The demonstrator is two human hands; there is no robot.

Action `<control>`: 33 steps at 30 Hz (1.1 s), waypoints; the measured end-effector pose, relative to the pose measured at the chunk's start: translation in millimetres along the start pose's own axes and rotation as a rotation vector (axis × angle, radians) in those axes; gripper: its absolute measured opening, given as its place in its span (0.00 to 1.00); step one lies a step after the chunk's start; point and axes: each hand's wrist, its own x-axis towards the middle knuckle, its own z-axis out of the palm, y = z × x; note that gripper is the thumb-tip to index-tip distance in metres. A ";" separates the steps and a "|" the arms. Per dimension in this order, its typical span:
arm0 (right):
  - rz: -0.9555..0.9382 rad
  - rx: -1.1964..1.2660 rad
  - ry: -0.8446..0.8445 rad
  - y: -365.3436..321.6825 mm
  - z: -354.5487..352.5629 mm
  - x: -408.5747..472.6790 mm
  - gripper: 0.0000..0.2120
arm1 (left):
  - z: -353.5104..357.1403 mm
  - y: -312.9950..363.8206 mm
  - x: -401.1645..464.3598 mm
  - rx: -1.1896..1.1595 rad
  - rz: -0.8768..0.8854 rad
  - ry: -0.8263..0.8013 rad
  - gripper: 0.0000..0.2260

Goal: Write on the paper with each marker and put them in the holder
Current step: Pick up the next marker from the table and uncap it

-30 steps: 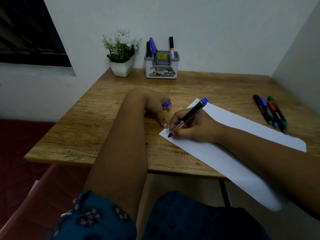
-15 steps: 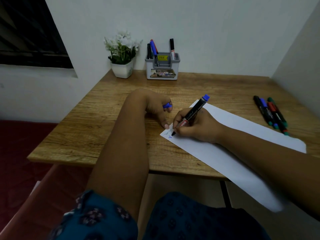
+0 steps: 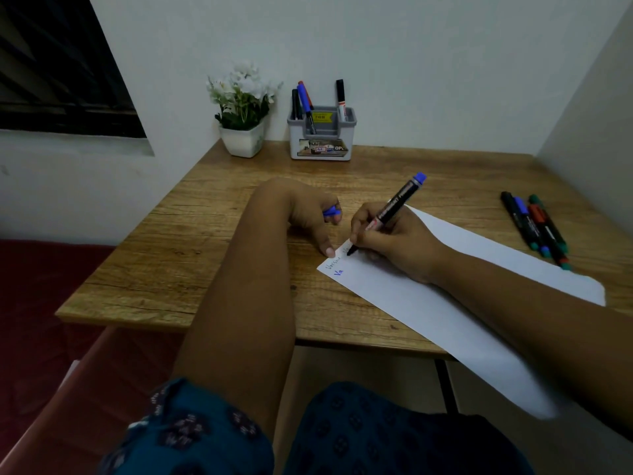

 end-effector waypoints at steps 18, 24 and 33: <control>-0.103 -0.127 -0.089 10.8 -1.9 -0.4 0.09 | -0.4 0.8 -0.7 -0.012 0.005 -0.020 0.26; -0.080 -0.152 -0.100 9.7 -2.8 -1.5 0.02 | -0.7 1.2 -1.2 -0.002 0.010 -0.020 0.26; -0.071 -0.188 -0.054 9.7 -4.7 -1.0 0.01 | -0.6 1.6 -2.2 -0.026 0.017 -0.021 0.25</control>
